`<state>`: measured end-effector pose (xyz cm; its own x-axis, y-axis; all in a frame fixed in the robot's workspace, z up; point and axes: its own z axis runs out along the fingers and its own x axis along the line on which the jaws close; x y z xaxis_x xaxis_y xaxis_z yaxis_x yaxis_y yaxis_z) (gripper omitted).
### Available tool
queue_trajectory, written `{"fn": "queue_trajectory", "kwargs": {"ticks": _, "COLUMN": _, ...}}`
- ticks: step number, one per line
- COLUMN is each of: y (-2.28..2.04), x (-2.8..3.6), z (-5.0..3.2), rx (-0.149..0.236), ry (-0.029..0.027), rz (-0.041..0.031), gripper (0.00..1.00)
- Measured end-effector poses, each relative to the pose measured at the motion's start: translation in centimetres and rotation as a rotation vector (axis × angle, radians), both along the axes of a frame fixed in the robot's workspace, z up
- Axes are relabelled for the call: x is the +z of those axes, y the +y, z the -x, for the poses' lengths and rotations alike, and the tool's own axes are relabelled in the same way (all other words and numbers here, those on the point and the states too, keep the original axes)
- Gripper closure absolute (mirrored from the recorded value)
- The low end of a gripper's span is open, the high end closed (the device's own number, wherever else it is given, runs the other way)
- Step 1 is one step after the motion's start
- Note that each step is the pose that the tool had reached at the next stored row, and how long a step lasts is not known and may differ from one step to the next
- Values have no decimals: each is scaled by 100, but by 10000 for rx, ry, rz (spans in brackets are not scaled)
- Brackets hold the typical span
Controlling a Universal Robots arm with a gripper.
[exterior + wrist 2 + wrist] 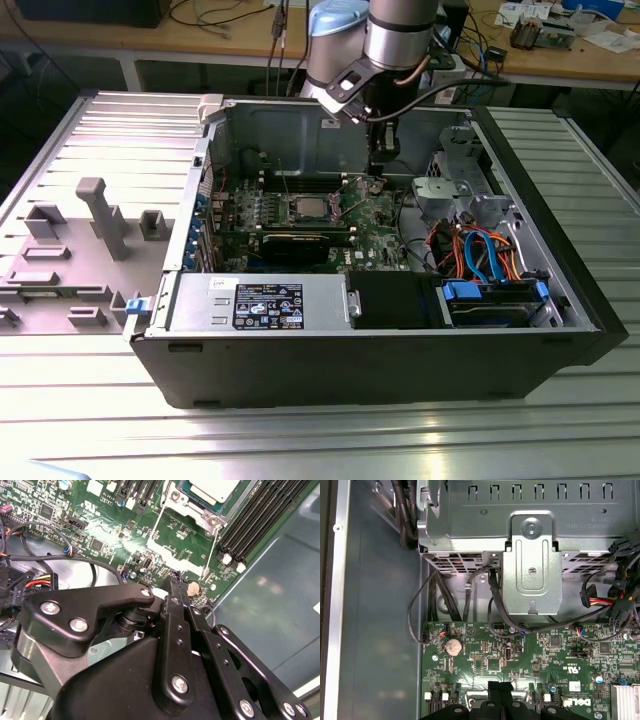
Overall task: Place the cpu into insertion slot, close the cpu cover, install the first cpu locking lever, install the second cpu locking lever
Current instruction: 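Close the cpu cover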
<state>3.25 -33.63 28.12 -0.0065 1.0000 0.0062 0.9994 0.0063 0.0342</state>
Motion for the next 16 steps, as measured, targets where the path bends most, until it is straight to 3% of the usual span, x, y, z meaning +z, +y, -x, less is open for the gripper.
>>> {"fn": "queue_trajectory", "kwargs": {"ticks": 9, "y": -1, "x": -7, "z": -90, "rx": 0, "ry": 32, "rz": 1, "gripper": 89}}
{"fn": "queue_trajectory", "kwargs": {"ticks": 16, "y": 0, "x": -12, "z": -98, "rx": 0, "ry": 34, "rz": 0, "gripper": 89}}
